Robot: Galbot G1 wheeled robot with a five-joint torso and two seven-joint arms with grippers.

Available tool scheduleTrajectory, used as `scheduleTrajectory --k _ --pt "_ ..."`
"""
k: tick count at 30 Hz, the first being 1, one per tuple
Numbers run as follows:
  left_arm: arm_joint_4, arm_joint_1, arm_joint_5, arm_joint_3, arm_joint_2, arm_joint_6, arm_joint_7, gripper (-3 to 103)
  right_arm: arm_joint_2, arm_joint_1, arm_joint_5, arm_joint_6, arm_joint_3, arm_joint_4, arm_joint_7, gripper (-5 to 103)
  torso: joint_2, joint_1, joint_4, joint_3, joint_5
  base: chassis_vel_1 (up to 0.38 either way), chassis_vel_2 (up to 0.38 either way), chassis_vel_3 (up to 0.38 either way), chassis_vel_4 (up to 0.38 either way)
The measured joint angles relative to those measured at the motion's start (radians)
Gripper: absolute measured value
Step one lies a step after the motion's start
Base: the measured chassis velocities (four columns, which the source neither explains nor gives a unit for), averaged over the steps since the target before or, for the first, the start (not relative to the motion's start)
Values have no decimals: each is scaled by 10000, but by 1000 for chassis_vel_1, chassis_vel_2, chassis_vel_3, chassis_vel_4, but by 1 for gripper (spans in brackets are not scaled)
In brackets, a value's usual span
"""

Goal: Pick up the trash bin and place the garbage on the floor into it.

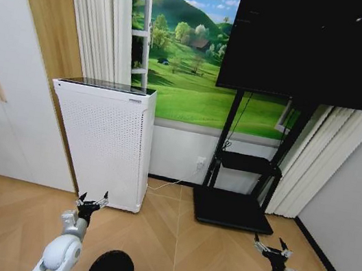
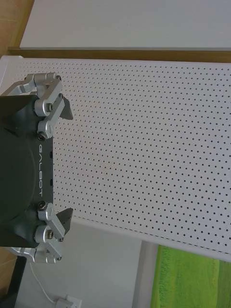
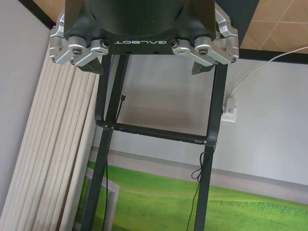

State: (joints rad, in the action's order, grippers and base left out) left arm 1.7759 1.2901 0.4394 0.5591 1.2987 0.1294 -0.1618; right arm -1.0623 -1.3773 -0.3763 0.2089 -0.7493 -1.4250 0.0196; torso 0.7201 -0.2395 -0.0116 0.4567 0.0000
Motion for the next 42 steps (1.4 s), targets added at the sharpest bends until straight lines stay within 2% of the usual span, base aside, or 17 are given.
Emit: scheduleTrajectory --k 9,11,13,19,20,22,26,27,29,31,35,36,40,41,42 --pt "-1 0 0 1 0 1 0 100 0 0 0 0 0 0 0 100 -29 17 0 -20 -6 184 -187 -188 188" --pt "0 0 0 1 -1 1 0 100 -1 0 0 -1 1 1 0 100 -36 21 0 -24 7 256 -239 -239 239" --pt "0 0 0 1 0 1 0 100 1 1 0 0 0 0 0 100 -39 23 0 -27 -5 251 -254 -253 283" --pt "0 0 0 3 -2 1 0 100 -1 0 0 -1 1 0 0 100 -50 26 -1 -35 8 308 -304 -293 311" --pt "-1 2 1 -3 0 1 2 100 1 1 0 0 -2 0 0 100 -54 26 1 -35 -10 376 -329 -328 337" --pt "-1 1 1 -1 -1 2 -1 100 0 0 0 -1 0 0 0 100 -60 27 -1 -36 3 387 -345 -361 362" --pt "0 1 1 -2 0 1 1 100 1 1 0 0 -3 0 1 100 -61 32 -2 -42 -9 358 -365 -361 376" --pt "-1 2 1 0 0 2 0 100 -1 -1 0 -1 0 1 0 100 -68 31 0 -41 5 374 -347 -353 367" --pt "0 1 1 0 -1 2 0 100 -1 0 0 -1 0 1 1 100 -68 33 -1 -43 7 361 -347 -339 352" --pt "0 2 1 -2 -1 3 0 100 0 0 0 -1 -2 -1 1 100 -70 32 -1 -43 -9 347 -378 -355 362" --pt "1 1 1 4 -2 1 0 100 -2 0 0 -1 0 0 0 100 -72 35 1 -48 10 334 -336 -357 339" --pt "0 2 2 -3 0 1 1 100 0 -1 0 0 -1 0 1 100 -73 33 0 -46 -14 355 -339 -341 334" --pt "0 1 1 1 -1 2 0 100 -2 0 0 -1 1 0 0 100 -76 34 1 -49 13 355 -346 -365 338" --pt "-1 1 1 -2 0 2 2 100 1 0 0 0 -1 0 1 100 -77 35 -2 -49 -13 327 -355 -362 355" --pt "-1 1 1 -2 0 2 2 100 1 0 0 0 -1 0 1 100 -77 35 -2 -49 -13 327 -355 -362 355"
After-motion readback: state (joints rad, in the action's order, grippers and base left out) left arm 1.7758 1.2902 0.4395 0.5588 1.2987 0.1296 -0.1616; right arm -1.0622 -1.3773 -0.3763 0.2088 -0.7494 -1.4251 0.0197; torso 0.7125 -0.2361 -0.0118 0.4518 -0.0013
